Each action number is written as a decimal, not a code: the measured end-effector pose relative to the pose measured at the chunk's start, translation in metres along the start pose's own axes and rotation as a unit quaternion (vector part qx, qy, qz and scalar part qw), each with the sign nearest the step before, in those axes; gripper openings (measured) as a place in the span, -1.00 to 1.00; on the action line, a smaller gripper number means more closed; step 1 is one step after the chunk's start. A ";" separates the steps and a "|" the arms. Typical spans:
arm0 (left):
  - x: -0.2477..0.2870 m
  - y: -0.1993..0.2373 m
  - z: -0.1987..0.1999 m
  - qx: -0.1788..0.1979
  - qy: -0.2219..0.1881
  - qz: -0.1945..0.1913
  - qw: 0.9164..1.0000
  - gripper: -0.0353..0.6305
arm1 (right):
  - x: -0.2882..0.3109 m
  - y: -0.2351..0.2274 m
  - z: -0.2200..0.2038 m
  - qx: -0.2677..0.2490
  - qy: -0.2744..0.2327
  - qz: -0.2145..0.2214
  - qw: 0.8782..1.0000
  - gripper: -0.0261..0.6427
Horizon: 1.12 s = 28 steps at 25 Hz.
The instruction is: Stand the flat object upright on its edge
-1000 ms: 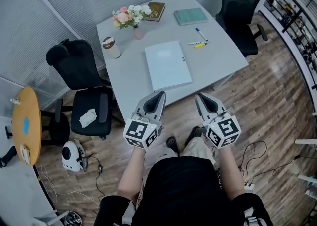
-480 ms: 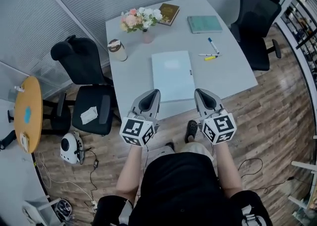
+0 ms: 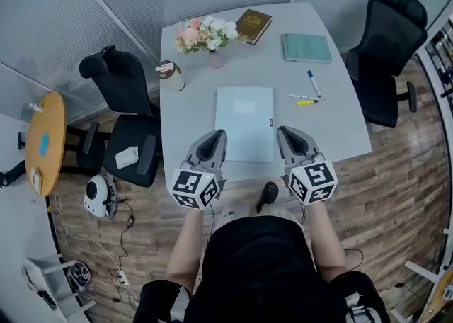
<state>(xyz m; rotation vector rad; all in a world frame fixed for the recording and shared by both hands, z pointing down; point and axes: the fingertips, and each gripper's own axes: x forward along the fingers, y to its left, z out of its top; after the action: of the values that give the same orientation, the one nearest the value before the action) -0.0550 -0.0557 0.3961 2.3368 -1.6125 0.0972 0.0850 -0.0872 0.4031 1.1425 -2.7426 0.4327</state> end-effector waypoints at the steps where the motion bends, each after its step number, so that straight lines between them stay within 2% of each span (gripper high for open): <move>1: 0.006 0.001 -0.003 -0.003 0.002 0.009 1.000 -0.83 | 0.003 -0.008 -0.003 0.001 0.006 0.005 1.000 -0.87; 9: 0.025 0.008 -0.023 -0.027 0.026 0.065 0.997 -0.82 | 0.023 -0.046 -0.021 0.026 0.037 0.028 0.999 -0.87; 16: 0.036 0.037 -0.042 -0.051 0.050 0.080 0.994 -0.82 | 0.048 -0.049 -0.039 0.037 0.066 0.031 0.997 -0.87; 21: 0.053 0.053 -0.043 -0.062 0.056 0.063 0.994 -0.82 | 0.061 -0.047 -0.042 0.026 0.078 0.024 0.996 -0.87; 28: 0.079 0.086 -0.030 -0.052 0.054 0.031 0.997 -0.82 | 0.092 -0.053 -0.031 0.009 0.086 -0.021 0.996 -0.87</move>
<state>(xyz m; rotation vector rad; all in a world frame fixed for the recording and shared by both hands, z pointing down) -0.1017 -0.1465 0.4605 2.1656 -1.5992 0.1475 0.0587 -0.1750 0.4658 1.1078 -2.5679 0.5263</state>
